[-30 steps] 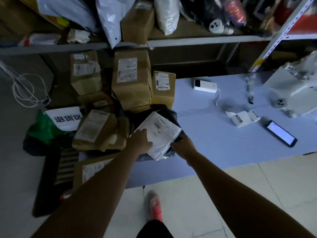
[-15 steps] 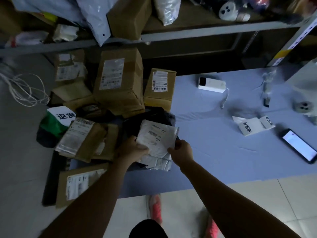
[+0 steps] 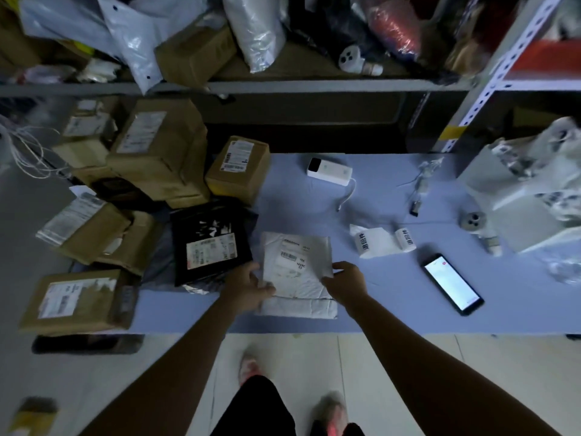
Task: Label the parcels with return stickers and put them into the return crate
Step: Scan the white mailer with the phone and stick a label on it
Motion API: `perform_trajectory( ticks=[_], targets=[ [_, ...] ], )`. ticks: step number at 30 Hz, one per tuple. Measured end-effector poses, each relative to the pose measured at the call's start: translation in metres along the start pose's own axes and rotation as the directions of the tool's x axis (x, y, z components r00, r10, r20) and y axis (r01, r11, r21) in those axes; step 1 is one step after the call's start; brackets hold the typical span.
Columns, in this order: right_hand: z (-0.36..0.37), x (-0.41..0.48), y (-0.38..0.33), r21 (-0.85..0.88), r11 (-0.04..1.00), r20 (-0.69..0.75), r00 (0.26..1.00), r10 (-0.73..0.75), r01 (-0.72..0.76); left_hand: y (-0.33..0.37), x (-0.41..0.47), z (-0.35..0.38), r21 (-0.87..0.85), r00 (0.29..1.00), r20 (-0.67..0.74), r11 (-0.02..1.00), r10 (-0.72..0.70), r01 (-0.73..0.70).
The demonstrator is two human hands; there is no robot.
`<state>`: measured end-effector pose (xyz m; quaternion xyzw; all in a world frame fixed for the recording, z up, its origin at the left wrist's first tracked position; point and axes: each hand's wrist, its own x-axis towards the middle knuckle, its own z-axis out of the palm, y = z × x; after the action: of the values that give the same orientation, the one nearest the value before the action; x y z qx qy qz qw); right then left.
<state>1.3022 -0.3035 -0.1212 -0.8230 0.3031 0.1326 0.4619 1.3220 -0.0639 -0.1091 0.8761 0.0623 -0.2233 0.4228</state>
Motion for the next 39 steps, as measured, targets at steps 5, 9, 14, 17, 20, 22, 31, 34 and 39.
perform_trajectory(
  ticks=[5, 9, 14, 17, 20, 22, 31, 34, 39],
  targets=[
    [-0.033, 0.018, 0.040, -0.129, 0.990, 0.004, 0.998, 0.058, -0.057, 0.008, 0.004, 0.063, 0.045, 0.999, 0.045, 0.999, -0.006, 0.004],
    [-0.048, 0.030, 0.057, -0.315, 0.948, 0.028, 0.998, 0.064, -0.052, 0.012, 0.020, 0.103, 0.063, 0.997, 0.040, 0.996, -0.063, 0.061],
    [-0.075, 0.044, 0.067, -0.364, 0.931, 0.019, 1.000, -0.010, 0.017, 0.026, 0.027, 0.135, 0.041, 0.977, 0.015, 0.977, -0.211, 0.210],
    [-0.104, 0.060, 0.069, -0.337, 0.939, -0.126, 0.985, -0.121, 0.072, 0.027, 0.028, 0.142, -0.012, 0.958, -0.017, 0.958, -0.286, 0.286],
    [-0.143, 0.081, 0.079, -0.477, 0.878, -0.186, 0.972, -0.146, 0.041, 0.027, 0.026, 0.152, -0.055, 0.938, -0.098, 0.943, -0.333, 0.329],
    [-0.167, 0.095, 0.095, -0.602, 0.798, -0.177, 0.974, -0.139, 0.005, 0.026, 0.021, 0.165, -0.050, 0.920, -0.185, 0.939, -0.345, 0.341],
    [-0.212, 0.118, 0.150, -0.672, 0.738, 0.001, 0.997, -0.078, 0.059, 0.042, -0.017, 0.223, -0.236, 0.760, -0.477, 0.897, -0.441, 0.372],
    [-0.218, 0.124, 0.151, -0.666, 0.739, 0.017, 0.993, -0.120, 0.101, 0.055, -0.026, 0.227, -0.298, 0.749, -0.469, 0.882, -0.468, 0.365],
    [-0.219, 0.129, 0.149, -0.675, 0.721, 0.076, 0.987, -0.142, 0.155, 0.061, -0.034, 0.224, -0.305, 0.779, -0.457, 0.898, -0.429, 0.316]
  ],
)
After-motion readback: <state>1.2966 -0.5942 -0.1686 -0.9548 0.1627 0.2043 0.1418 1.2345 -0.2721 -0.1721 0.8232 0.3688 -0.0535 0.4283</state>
